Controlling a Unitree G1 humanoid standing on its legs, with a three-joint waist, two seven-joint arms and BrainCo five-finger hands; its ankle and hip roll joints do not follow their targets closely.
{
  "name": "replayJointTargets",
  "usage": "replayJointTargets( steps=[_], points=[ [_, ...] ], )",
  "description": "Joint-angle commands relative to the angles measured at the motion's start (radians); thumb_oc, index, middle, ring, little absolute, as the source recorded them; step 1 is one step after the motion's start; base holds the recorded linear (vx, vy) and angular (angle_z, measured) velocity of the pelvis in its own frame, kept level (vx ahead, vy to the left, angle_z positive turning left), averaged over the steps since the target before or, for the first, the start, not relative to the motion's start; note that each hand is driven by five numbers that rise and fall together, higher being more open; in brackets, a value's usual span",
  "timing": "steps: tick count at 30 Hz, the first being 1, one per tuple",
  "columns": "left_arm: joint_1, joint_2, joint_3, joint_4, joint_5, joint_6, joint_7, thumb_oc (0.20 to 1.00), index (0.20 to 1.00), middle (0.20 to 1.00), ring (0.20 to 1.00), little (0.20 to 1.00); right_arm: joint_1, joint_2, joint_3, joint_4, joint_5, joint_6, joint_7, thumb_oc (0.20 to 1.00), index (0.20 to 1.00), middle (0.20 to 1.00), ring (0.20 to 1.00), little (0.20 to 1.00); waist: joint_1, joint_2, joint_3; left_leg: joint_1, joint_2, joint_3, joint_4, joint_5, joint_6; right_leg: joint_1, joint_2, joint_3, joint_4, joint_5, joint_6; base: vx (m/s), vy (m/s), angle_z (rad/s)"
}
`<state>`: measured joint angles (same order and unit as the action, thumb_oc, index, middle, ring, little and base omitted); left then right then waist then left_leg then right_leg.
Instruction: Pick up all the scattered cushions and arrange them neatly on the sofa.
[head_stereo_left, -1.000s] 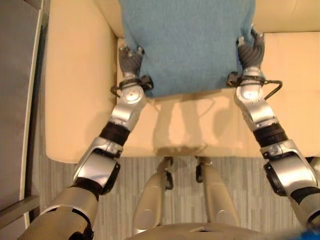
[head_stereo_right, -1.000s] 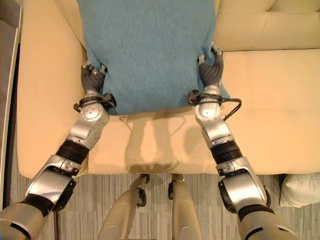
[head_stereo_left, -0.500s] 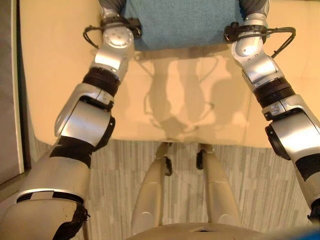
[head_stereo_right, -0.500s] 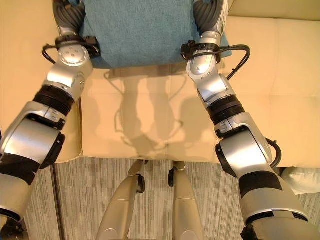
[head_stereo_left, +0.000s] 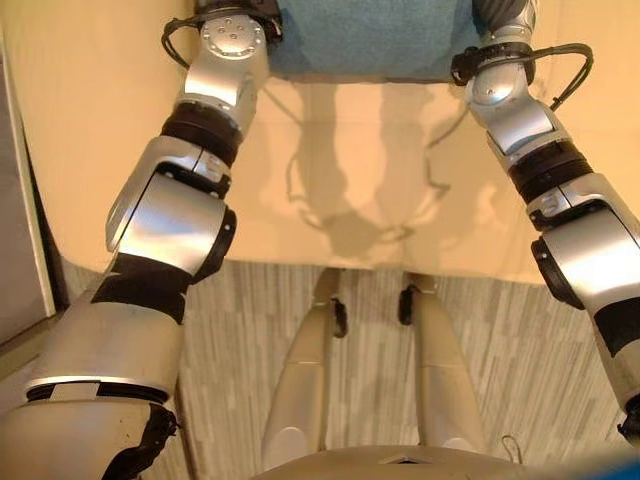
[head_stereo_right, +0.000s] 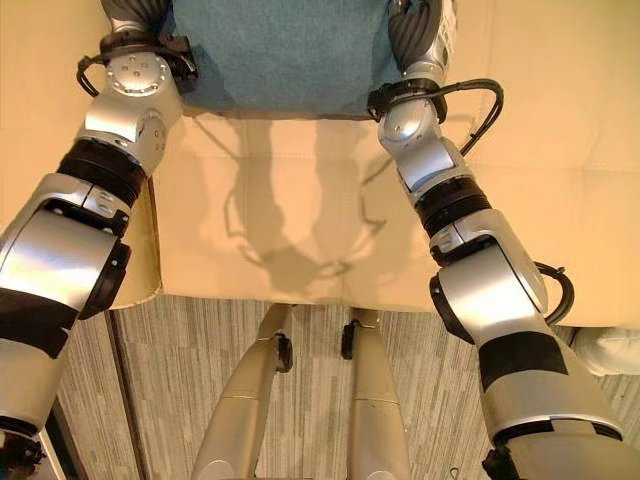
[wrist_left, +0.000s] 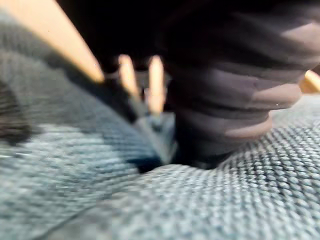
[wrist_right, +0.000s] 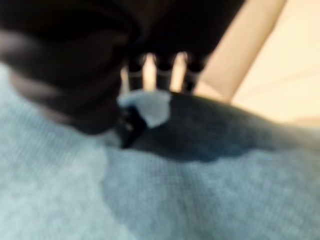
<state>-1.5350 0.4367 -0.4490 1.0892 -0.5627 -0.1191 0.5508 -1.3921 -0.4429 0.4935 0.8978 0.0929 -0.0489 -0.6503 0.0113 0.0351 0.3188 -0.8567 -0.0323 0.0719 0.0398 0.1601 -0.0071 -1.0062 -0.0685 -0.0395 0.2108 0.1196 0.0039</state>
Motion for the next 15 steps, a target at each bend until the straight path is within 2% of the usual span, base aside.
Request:
replayJointTargets(
  steps=[1,7,15],
  points=[
    [0.023,-0.110,-0.003,-0.077,0.011,-0.058,-0.045,1.000,1.000,1.000,1.000,1.000,-0.092,0.112,0.031,-0.041,-0.053,-0.053,0.018,1.000,1.000,1.000,1.000,1.000,-0.018,-0.013,-0.106,0.002,-0.014,-0.054,-0.026,0.004,-0.012,0.144,-0.049,0.026,-0.243,0.163,0.129,0.02,-0.013,0.06],
    [0.093,-0.101,0.031,-0.071,0.002,-0.051,-0.047,1.000,1.000,1.000,1.000,1.000,-0.062,0.093,0.007,-0.059,-0.055,-0.049,0.027,1.000,1.000,1.000,1.000,1.000,-0.015,-0.016,-0.110,0.004,-0.015,-0.050,-0.019,-0.003,-0.013,0.146,-0.047,0.025,-0.239,0.159,0.124,0.00,-0.005,0.01],
    [0.186,-0.040,0.079,-0.084,0.006,-0.043,-0.049,1.000,1.000,1.000,1.000,1.000,-0.033,0.042,-0.027,-0.054,-0.046,-0.045,0.040,1.000,1.000,1.000,1.000,1.000,-0.006,-0.018,-0.103,0.016,-0.008,-0.051,-0.010,-0.006,-0.015,0.166,-0.048,0.014,-0.240,0.159,0.122,0.00,0.000,0.00]
  ],
)
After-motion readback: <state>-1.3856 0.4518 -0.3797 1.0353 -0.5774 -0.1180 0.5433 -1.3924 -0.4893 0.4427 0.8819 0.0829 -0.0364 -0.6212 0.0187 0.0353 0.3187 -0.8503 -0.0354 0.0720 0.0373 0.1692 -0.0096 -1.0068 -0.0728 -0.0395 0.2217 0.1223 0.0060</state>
